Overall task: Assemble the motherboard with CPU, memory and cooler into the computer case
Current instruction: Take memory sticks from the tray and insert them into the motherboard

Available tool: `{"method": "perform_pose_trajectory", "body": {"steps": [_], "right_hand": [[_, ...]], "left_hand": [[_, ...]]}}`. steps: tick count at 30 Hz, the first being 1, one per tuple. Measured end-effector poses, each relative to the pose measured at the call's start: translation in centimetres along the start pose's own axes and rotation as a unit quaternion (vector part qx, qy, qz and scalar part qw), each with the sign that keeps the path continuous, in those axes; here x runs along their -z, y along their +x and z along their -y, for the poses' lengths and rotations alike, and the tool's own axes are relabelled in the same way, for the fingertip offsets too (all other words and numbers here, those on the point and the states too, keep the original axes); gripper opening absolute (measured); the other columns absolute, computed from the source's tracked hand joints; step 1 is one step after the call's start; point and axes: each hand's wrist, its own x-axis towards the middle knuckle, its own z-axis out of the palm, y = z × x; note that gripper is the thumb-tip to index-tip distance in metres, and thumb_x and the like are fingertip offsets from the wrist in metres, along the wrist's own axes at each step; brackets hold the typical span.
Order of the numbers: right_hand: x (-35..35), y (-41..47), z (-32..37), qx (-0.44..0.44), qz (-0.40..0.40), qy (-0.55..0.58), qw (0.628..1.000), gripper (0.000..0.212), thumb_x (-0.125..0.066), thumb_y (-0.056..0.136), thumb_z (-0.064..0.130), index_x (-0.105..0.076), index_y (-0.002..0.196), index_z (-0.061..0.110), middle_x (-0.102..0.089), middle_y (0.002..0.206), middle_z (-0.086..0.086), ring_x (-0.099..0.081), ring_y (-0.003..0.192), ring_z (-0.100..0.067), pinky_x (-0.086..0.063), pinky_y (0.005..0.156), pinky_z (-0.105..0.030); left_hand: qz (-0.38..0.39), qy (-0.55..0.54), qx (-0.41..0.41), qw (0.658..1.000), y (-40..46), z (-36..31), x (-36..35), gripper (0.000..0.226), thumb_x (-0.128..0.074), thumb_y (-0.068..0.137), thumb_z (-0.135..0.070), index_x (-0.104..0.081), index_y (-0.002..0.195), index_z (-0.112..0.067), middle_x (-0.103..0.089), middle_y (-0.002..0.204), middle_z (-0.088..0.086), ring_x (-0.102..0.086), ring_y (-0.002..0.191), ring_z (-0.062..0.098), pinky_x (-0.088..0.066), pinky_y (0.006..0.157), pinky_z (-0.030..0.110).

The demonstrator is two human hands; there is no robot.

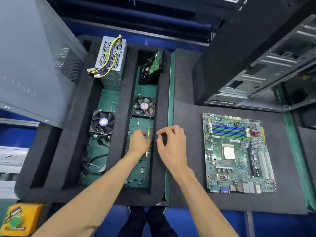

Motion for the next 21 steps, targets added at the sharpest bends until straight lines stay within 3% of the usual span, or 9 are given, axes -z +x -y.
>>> {"method": "perform_pose_trajectory", "body": {"steps": [5,8,11,13,15,17,19,21], "right_hand": [[-0.2,0.3,-0.4,0.004,-0.001,0.005,1.000,0.009,-0.062,0.093,0.017,-0.069,0.098,0.021,-0.053,0.104,0.004,-0.047,0.103,-0.015,-0.034,0.092,-0.027],[-0.3,0.5,-0.5,0.001,0.004,0.009,1.000,0.009,-0.063,0.093,0.018,-0.070,0.098,0.021,-0.054,0.104,0.004,-0.047,0.103,-0.015,-0.034,0.092,-0.027],[0.0,0.7,-0.7,-0.010,0.016,0.036,0.999,0.010,-0.061,0.094,0.018,-0.069,0.100,0.023,-0.055,0.102,0.007,-0.047,0.102,-0.014,-0.036,0.092,-0.028],[0.4,0.7,-0.7,-0.034,0.019,0.103,0.994,0.012,-0.060,0.095,0.015,-0.068,0.102,0.022,-0.058,0.099,0.008,-0.050,0.097,-0.012,-0.040,0.090,-0.026],[1.2,0.7,-0.6,-0.089,0.023,0.201,0.975,0.015,-0.059,0.095,0.012,-0.066,0.104,0.023,-0.063,0.093,0.008,-0.056,0.088,-0.008,-0.044,0.081,-0.017],[2.0,0.6,-0.6,-0.138,0.025,0.263,0.955,0.015,-0.059,0.096,0.013,-0.065,0.104,0.024,-0.068,0.089,0.007,-0.061,0.082,-0.004,-0.044,0.071,-0.009],[2.8,0.5,-0.6,-0.160,0.035,0.297,0.941,0.011,-0.059,0.098,0.017,-0.066,0.105,0.023,-0.071,0.088,0.002,-0.065,0.075,-0.002,-0.046,0.067,-0.010],[3.4,0.0,-0.3,-0.173,0.060,0.350,0.919,0.007,-0.060,0.100,0.021,-0.066,0.104,0.020,-0.072,0.088,-0.001,-0.067,0.069,-0.004,-0.049,0.063,-0.016]], "left_hand": [[0.011,-0.017,0.023,1.000,1.1,-0.1,-0.5,0.028,-0.065,0.089,-0.009,-0.070,0.115,-0.003,-0.070,0.118,0.012,-0.064,0.111,0.025,-0.049,0.095,0.028],[0.022,0.023,0.005,0.999,0.9,-0.1,-0.3,0.013,-0.064,0.089,-0.013,-0.074,0.095,-0.007,-0.071,0.099,0.007,-0.065,0.097,0.024,-0.048,0.080,0.025],[0.001,0.028,-0.022,0.999,0.3,-0.2,0.2,0.015,-0.059,0.090,-0.016,-0.059,0.076,-0.011,-0.060,0.073,0.003,-0.054,0.072,0.023,-0.038,0.055,0.021],[-0.011,-0.033,-0.019,0.999,-0.4,-1.1,1.1,0.012,-0.056,0.092,-0.017,-0.060,0.087,-0.007,-0.062,0.081,0.002,-0.056,0.076,0.020,-0.038,0.058,0.021],[0.000,-0.143,-0.003,0.990,-1.1,-2.2,2.2,0.011,-0.054,0.091,-0.015,-0.062,0.093,-0.007,-0.064,0.088,0.003,-0.062,0.086,0.025,-0.049,0.070,0.029],[0.027,-0.286,0.025,0.958,-2.1,-3.5,3.5,0.014,-0.054,0.089,-0.009,-0.065,0.097,-0.004,-0.068,0.094,0.011,-0.068,0.086,0.029,-0.058,0.076,0.039],[0.060,-0.413,0.028,0.908,-3.6,-4.7,4.7,0.015,-0.056,0.088,-0.003,-0.066,0.099,0.000,-0.069,0.089,0.013,-0.071,0.074,0.021,-0.057,0.064,0.031],[0.090,-0.480,0.000,0.872,-5.3,-5.7,5.4,0.010,-0.059,0.088,0.001,-0.065,0.096,0.000,-0.071,0.084,0.011,-0.072,0.075,0.018,-0.058,0.064,0.028]]}}
